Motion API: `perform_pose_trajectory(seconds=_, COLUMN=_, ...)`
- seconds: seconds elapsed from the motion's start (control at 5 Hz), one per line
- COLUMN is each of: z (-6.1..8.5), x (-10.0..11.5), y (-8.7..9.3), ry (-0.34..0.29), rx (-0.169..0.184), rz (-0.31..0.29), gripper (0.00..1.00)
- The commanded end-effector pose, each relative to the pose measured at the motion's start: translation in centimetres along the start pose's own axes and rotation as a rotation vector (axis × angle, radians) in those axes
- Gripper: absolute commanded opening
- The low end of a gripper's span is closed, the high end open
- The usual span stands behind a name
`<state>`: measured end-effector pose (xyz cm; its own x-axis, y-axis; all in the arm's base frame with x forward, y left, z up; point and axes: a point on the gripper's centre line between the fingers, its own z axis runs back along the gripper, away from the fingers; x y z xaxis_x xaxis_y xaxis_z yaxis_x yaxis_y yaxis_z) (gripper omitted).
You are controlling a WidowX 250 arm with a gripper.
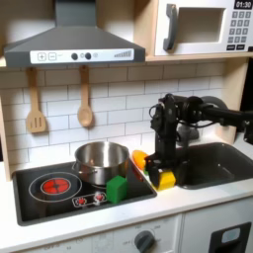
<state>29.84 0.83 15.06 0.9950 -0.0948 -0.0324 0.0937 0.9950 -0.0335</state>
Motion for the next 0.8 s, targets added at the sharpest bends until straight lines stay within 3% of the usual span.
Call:
perform_pose_trajectory(seconds=0.0, z=0.71, x=-0.27, y=-0.44, ry=-0.019, rx=-0.012, rz=-0.006, gripper=1.0)
perform_pose_trajectory(seconds=0.6, z=1.22, x=-0.26, y=0.11, ry=-0.043, rx=-0.016, rz=0.005, gripper=1.0)
